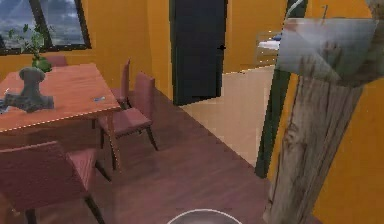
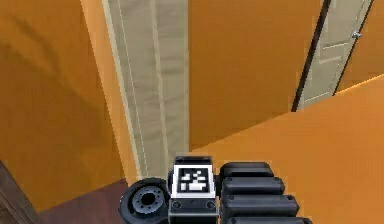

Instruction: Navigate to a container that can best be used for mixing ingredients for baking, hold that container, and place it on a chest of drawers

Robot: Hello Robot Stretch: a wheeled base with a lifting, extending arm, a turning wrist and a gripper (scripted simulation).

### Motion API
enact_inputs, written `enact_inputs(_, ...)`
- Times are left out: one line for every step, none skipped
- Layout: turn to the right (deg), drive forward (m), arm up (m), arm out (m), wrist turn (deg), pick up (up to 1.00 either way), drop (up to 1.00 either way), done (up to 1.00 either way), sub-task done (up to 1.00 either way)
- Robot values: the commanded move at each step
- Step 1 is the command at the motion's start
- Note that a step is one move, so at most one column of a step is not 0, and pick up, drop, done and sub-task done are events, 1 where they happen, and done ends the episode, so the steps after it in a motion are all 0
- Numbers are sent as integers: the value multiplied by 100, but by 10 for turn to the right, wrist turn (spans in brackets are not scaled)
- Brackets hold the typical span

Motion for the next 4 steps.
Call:
enact_inputs(30,0,0,0,0,0,0,0,0)
enact_inputs(0,85,0,0,0,0,0,0,0)
enact_inputs(150,0,0,0,0,0,0,0,0)
enact_inputs(0,90,0,0,0,0,0,0,0)
